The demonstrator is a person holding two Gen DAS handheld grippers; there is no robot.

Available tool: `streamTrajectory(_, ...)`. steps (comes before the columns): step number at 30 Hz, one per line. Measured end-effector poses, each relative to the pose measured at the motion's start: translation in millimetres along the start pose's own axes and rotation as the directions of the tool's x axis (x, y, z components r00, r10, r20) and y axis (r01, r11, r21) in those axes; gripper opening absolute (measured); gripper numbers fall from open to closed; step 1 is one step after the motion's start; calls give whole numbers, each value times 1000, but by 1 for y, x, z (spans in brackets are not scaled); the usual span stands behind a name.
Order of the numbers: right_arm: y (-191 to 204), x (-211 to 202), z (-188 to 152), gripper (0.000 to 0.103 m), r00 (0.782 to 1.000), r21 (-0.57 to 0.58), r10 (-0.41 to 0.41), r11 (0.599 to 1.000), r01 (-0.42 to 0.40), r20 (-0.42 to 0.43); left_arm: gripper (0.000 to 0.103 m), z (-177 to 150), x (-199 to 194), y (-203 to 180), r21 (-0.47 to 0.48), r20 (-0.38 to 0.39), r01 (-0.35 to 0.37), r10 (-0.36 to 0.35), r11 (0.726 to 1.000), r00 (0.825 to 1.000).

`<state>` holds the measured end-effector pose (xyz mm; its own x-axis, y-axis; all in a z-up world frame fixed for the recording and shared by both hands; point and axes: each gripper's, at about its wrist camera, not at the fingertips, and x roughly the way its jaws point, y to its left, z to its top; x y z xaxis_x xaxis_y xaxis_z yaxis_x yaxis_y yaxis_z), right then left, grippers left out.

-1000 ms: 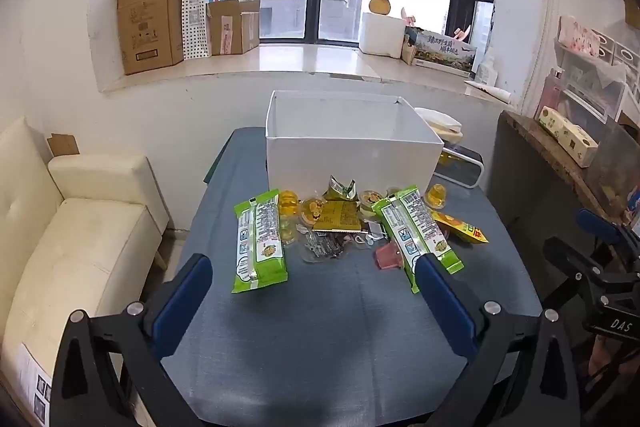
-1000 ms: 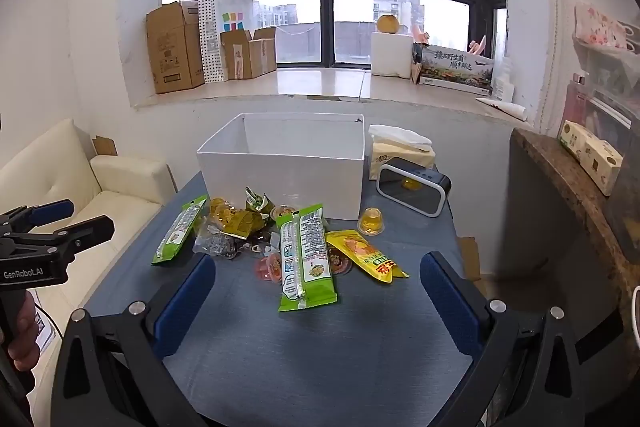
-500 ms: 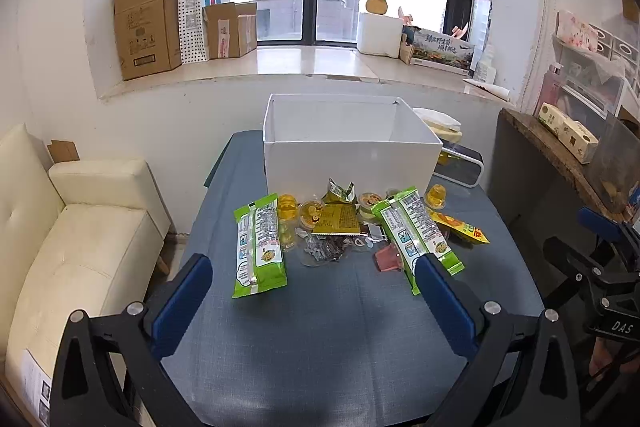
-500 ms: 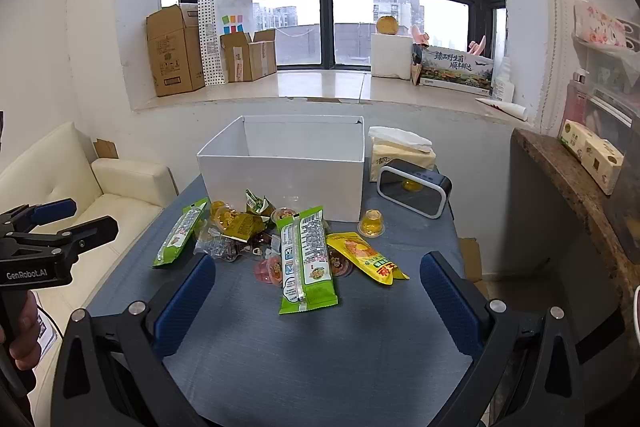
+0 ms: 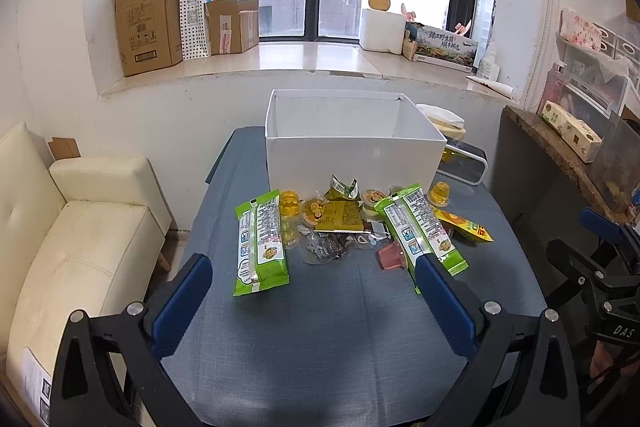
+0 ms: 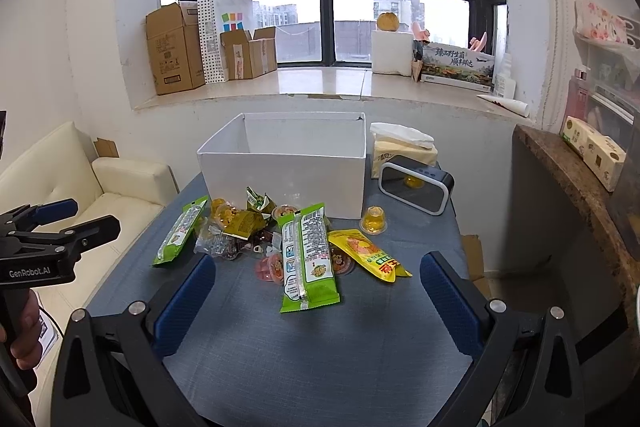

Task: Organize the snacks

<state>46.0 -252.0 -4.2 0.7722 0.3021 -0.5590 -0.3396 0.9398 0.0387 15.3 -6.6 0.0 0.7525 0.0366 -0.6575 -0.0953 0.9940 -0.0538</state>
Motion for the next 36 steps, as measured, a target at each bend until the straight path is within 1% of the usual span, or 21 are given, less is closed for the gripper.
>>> streamTrajectory(20, -3, -4, -2, 103, 1000, 10, -5, 1000, 5, 6, 103, 0, -1, -3, 10, -1, 2, -2, 1000, 1000)
streamTrajectory(36, -3, -6, -3, 103, 1000, 5, 8, 1000, -8, 15, 103, 0, -3, -6, 16, 2, 0, 0, 1000, 1000)
